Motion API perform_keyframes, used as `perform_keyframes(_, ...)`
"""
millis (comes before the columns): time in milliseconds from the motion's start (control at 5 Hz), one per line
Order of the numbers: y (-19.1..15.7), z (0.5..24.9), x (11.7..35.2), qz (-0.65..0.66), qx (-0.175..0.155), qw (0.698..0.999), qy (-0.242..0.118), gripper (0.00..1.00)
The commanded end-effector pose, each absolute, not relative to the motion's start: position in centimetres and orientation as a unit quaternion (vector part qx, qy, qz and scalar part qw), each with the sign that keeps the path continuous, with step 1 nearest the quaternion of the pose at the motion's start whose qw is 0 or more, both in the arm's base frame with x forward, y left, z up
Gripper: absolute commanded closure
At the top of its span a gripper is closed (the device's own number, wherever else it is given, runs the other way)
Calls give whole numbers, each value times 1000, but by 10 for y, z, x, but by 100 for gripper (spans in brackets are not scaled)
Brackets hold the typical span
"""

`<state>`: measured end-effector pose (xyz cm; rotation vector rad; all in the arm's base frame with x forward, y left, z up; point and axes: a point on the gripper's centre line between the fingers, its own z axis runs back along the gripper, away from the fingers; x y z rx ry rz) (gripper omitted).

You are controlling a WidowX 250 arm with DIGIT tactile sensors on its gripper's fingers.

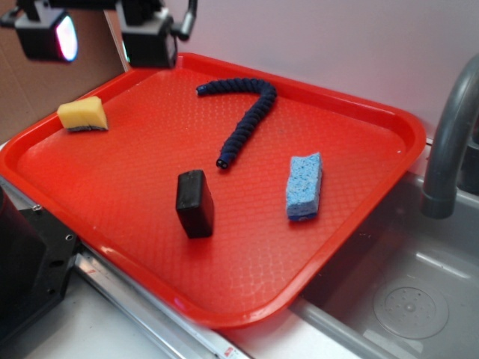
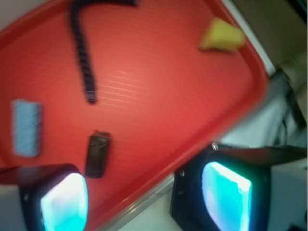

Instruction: Grab the black box.

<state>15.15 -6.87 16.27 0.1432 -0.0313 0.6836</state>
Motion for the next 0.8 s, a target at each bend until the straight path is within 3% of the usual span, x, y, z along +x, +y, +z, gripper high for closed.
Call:
perform_keyframes(0,-82,107,159,248,22,966,-71,0)
perform_keyframes(200,-85,105,162,237,-9,965,-114,0)
perform_keyframes(600,-85,105,162,237,-9,965,-114,0)
